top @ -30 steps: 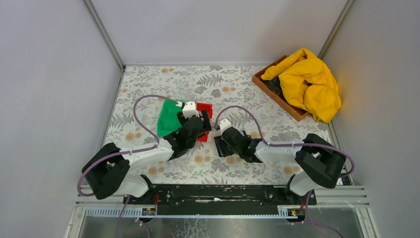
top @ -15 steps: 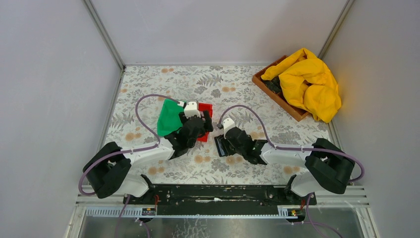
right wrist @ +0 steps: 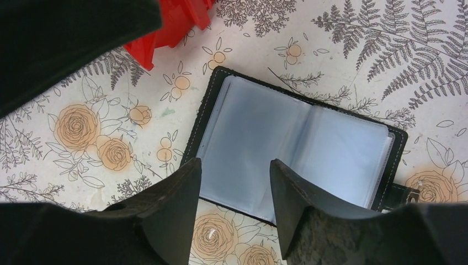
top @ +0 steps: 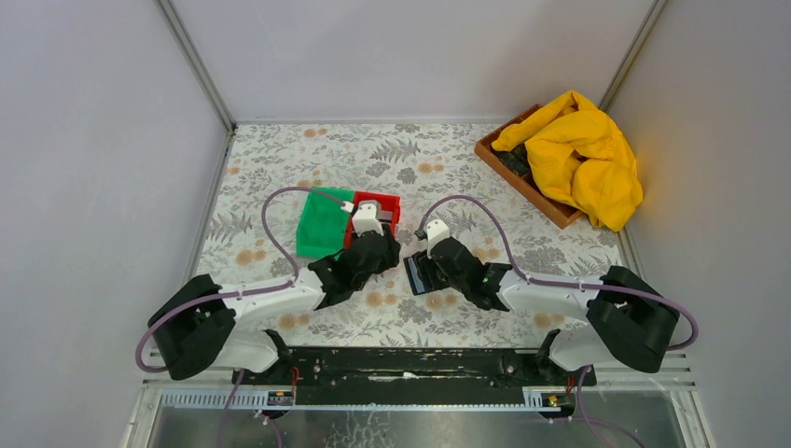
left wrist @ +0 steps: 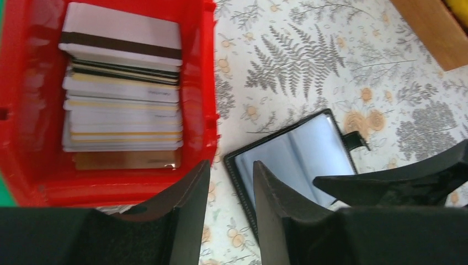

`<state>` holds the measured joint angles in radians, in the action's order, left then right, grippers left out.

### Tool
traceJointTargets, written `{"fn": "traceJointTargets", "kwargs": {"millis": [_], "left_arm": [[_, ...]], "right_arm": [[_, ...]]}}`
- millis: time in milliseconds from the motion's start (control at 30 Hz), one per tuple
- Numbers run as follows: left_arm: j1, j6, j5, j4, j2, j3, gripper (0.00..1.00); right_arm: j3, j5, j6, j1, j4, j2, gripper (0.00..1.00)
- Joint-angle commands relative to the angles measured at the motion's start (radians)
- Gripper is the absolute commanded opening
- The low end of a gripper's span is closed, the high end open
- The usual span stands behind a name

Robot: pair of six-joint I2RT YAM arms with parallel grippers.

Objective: Take the credit cards out of the card holder

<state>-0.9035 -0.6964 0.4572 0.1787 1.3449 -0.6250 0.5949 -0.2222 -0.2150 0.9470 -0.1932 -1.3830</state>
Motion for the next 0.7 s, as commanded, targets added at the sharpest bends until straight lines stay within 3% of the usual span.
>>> {"fn": "traceJointTargets", "kwargs": {"millis": [0,200,567,667], "left_arm": [[0.006,-0.023,0.052,-0.043,-0.082,0.022,0.41],[0.088,0.049,0.047,-0.139,-0.144,-0.051,0.42],[0.216,0.033,-0.043,-0.012,-0.099,0.071,0.44],[0.216,0.036,-0.036,-0.007,-0.118,0.078,0.45]], "right_arm": [[0.007,0.02,0.017,-0.001,-0.042,0.006,0.57],[0.049,0.0,0.032,0.038,-0.016,-0.071,0.59],[0.096,-0.021,0.027,0.054,0.027,-0.176,0.59],[0.109,-0.031,0.023,0.054,0.048,-0.194,0.52]]}}
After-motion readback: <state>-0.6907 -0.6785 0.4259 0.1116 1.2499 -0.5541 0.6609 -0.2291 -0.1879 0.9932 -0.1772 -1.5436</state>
